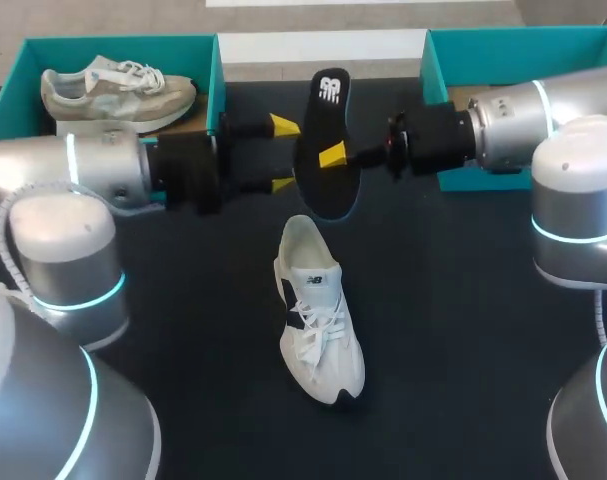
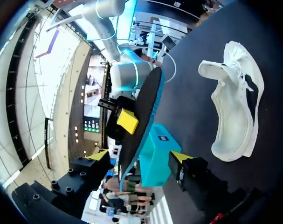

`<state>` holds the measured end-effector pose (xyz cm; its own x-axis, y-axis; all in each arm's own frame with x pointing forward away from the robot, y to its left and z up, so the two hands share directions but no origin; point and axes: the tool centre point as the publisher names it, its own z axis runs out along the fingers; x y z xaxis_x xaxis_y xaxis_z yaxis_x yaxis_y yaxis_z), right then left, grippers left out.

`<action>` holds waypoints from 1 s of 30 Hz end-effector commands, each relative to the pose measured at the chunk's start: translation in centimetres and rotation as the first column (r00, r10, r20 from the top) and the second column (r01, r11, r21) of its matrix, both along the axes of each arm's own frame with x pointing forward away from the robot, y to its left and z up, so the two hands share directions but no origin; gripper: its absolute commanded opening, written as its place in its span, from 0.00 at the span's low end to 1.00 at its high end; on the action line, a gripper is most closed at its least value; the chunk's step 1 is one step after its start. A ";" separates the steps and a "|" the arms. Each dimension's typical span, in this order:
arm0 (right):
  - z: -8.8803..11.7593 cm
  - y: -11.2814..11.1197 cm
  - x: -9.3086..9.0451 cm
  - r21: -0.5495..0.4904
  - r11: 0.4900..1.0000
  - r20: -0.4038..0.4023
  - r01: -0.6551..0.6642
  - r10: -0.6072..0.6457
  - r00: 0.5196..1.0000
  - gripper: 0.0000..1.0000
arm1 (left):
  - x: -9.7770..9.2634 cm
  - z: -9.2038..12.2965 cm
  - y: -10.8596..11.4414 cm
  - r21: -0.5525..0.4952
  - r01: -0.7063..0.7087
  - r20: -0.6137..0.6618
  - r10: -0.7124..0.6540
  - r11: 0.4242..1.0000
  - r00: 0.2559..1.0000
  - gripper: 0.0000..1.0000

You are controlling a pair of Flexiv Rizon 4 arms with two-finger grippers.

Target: Take the shoe out of the shoebox, open the shoe tongue, remove and reinsert the insole, then place the shoe into the shoebox

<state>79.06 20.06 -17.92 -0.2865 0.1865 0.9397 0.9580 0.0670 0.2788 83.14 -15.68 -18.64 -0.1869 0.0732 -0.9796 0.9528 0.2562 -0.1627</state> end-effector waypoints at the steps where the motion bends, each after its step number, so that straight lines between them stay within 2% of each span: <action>1: 0.0 -0.2 -0.4 -0.006 1.000 0.046 0.029 -0.029 0.999 0.00 | -0.9 0.3 2.9 0.112 -0.020 -0.263 0.049 0.994 0.963 1.00; 3: -0.1 -0.2 -0.3 -0.005 0.999 0.080 0.031 -0.031 0.996 0.00 | -1.3 -0.3 3.8 0.113 -0.022 -0.381 0.064 0.993 0.923 1.00; 8: -0.4 0.0 0.0 -0.015 0.999 0.170 0.029 -0.026 0.985 0.00 | -2.6 -2.0 5.0 0.155 -0.019 -0.533 0.100 0.988 0.841 1.00; 9: -0.4 0.1 0.1 -0.018 0.999 0.192 0.026 -0.022 0.981 0.00 | -2.8 -2.6 5.2 0.134 -0.035 -0.583 0.107 0.990 0.805 1.00; 12: -0.3 0.4 0.2 -0.009 1.000 0.287 0.016 -0.013 0.958 0.00 | -3.5 -4.1 5.7 0.182 -0.054 -0.638 0.159 0.982 0.753 1.00; 15: 0.0 0.8 0.2 0.043 0.999 0.383 0.025 -0.040 0.923 0.00 | -3.6 -4.4 5.9 0.204 -0.062 -0.633 0.180 0.977 0.753 1.00; 30: 0.0 0.8 0.2 0.043 0.999 0.383 0.025 -0.040 0.923 0.00 | -3.6 -4.4 5.9 0.204 -0.062 -0.633 0.180 0.977 0.753 1.00</action>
